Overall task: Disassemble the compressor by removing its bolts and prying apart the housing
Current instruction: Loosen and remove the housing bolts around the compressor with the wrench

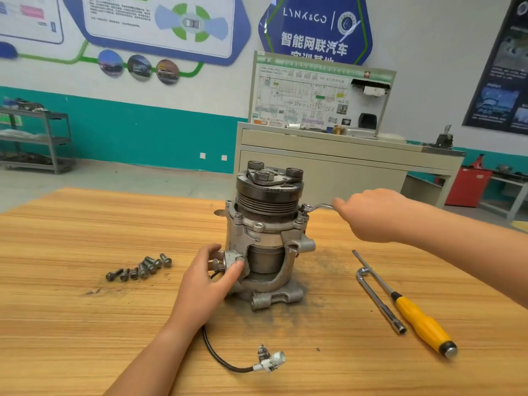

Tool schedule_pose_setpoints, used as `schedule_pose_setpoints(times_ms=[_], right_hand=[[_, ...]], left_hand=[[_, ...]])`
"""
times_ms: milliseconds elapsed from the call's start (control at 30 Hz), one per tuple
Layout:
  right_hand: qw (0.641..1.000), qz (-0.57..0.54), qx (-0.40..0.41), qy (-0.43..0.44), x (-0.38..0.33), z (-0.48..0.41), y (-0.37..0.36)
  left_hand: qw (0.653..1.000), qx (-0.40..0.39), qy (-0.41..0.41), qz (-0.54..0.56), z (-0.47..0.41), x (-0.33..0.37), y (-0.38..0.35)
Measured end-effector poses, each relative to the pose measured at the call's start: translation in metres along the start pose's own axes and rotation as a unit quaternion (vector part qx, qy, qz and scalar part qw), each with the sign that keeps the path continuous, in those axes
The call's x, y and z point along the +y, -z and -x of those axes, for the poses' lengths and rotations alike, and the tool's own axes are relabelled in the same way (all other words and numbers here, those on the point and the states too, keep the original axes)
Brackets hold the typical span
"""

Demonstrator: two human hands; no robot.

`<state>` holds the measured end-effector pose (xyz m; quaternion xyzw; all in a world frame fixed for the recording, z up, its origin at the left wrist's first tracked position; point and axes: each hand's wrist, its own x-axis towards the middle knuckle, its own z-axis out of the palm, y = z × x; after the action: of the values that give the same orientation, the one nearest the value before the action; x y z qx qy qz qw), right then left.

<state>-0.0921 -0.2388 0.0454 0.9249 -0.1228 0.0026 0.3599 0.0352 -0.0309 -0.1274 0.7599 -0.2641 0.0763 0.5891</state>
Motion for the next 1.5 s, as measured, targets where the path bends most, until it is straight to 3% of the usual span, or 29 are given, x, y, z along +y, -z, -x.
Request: schedule_pose_setpoints(times_ms=[467, 767, 1000, 1233, 1500], right_hand=[[0.994, -0.005, 0.093, -0.048, -0.002, -0.043, -0.035], [0.968, -0.213, 0.122, -0.054, 0.000, -0.001, -0.051], [0.980, -0.187, 0.057, -0.030, 0.000, 0.005, -0.025], [0.998, 0.003, 0.058, -0.007, -0.015, 0.009, 0.007], [0.999, 0.026, 0.024, 0.012, -0.002, 0.004, 0.000]], left_hand=[[0.999, -0.027, -0.013, 0.015, -0.003, -0.002, -0.003], [1.000, -0.014, -0.009, 0.017, -0.005, -0.006, -0.005], [1.000, -0.009, 0.003, 0.021, -0.002, -0.004, -0.003], [1.000, -0.001, 0.009, 0.009, -0.001, -0.003, -0.003], [1.000, 0.000, 0.006, 0.015, 0.000, -0.002, -0.004]])
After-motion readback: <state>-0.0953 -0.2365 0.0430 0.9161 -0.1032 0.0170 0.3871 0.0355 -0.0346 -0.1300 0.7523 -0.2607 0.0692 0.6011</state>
